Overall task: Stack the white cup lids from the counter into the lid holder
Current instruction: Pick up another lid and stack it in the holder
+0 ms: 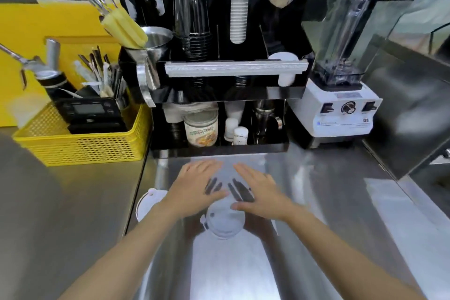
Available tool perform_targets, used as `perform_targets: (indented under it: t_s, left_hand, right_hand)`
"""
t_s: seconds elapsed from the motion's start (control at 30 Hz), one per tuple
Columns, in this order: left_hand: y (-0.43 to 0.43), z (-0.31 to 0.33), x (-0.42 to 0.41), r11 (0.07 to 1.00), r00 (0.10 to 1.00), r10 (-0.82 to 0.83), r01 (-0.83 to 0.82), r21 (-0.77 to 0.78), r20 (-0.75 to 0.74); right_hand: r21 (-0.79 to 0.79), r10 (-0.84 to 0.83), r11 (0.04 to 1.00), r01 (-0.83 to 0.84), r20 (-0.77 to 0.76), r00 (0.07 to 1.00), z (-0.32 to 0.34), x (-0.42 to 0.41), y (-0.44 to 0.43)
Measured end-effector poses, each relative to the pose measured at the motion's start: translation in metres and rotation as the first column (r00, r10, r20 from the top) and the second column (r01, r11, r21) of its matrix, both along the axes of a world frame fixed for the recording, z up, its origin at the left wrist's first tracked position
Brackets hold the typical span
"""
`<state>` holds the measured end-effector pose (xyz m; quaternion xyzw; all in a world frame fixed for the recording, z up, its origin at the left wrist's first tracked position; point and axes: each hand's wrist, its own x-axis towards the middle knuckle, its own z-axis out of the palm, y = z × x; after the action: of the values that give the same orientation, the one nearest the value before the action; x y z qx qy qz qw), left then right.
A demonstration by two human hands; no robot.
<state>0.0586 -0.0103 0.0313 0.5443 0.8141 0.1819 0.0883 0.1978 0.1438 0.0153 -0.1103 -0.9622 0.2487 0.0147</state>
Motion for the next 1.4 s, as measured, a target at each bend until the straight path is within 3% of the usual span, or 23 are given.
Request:
perform_targets:
  t_s: [0.17,0.33,0.5,0.67,0.83,1.03,1.23,1.4]
  left_hand:
    - [-0.025,-0.035,0.017,0.993,0.979,0.021,0.003,-0.119,0.203]
    - [-0.034,-0.061,0.03,0.989,0.938,0.095,-0.051,-0.138,0.334]
    - [-0.024,-0.047,0.028,0.991,0.882,0.135,-0.121,-0.058,0.452]
    - [0.005,0.012,0.012,0.985,0.858,0.053,-0.129,0.114,0.512]
    - [0.043,0.079,-0.004,0.97,0.949,-0.084,0.007,0.244,0.305]
    - [0.092,0.153,-0.026,0.931,0.981,-0.179,0.142,0.337,0.079]
    - [0.148,0.2,-0.044,0.899,0.969,-0.179,0.231,0.372,-0.167]
    - [0.192,0.205,-0.059,0.936,0.95,-0.131,0.213,0.282,-0.283]
  right_hand:
    - [-0.036,0.011,0.999,-0.006,0.13,0.991,-0.03,0.009,-0.032]
    - [-0.025,0.003,1.0,0.0,0.119,0.993,-0.033,0.014,-0.041]
    - [0.106,0.021,0.994,-0.019,-0.02,1.0,-0.017,0.014,-0.025]
    - [0.133,-0.029,0.989,0.061,-0.232,0.972,0.033,0.004,0.001]
    - [0.158,-0.06,0.978,0.136,-0.414,0.908,0.101,-0.007,0.036]
    - [0.195,-0.079,0.955,0.225,-0.562,0.824,0.174,-0.017,0.077]
    - [0.215,-0.124,0.929,0.301,-0.585,0.802,0.219,-0.036,0.125]
    - [0.349,-0.123,0.874,0.338,-0.513,0.849,0.235,-0.055,0.164]
